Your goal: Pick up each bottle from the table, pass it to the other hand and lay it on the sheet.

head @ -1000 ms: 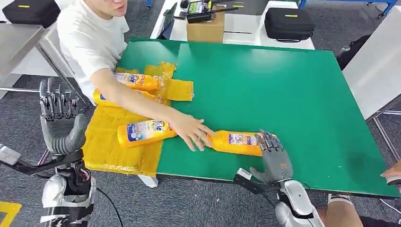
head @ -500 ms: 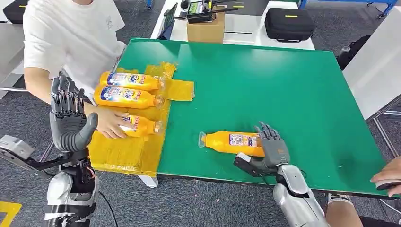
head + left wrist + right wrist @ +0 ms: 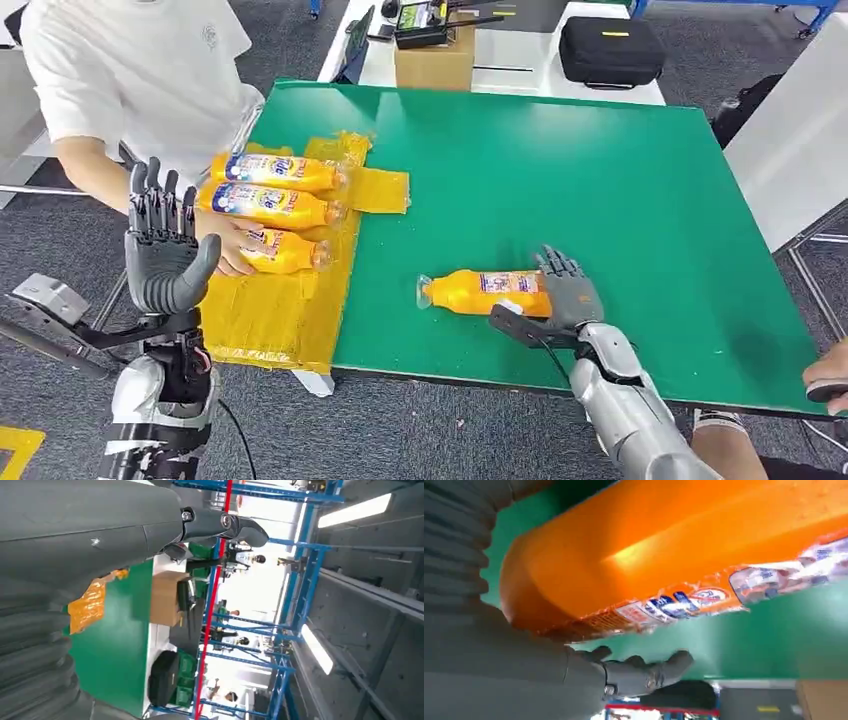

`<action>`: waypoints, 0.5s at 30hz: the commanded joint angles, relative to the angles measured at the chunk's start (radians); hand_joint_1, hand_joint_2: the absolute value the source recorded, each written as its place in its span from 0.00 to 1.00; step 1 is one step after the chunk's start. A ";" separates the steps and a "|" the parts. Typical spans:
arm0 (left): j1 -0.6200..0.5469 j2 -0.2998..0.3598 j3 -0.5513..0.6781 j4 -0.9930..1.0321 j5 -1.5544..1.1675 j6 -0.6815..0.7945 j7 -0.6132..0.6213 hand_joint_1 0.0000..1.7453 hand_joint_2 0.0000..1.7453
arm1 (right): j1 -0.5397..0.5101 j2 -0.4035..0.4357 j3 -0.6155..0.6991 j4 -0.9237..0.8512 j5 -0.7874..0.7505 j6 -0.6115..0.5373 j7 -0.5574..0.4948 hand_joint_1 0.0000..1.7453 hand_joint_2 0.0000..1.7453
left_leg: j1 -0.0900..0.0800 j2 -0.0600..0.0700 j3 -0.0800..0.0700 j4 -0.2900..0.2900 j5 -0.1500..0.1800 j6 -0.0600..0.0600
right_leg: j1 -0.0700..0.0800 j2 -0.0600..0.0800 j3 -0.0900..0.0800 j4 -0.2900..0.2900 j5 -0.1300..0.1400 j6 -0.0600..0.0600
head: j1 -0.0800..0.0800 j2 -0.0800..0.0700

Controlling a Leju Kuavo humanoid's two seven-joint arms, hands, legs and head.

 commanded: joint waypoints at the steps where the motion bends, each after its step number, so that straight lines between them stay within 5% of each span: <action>1: -0.046 0.031 -0.005 0.106 -0.023 -0.004 0.024 0.00 1.00 | -0.154 0.016 0.093 0.251 -0.025 0.222 0.053 0.99 1.00 | 0.001 0.003 0.006 -0.001 -0.001 -0.001 | 0.001 0.002 0.005 -0.002 0.000 -0.002 | 0.000 0.000; 15: -0.043 0.047 -0.029 0.129 -0.062 -0.019 0.016 0.00 1.00 | -0.166 0.002 0.117 0.278 -0.050 0.293 0.048 1.00 1.00 | 0.001 0.001 0.012 -0.002 0.001 0.000 | 0.001 0.000 0.011 -0.003 0.002 -0.004 | 0.000 0.000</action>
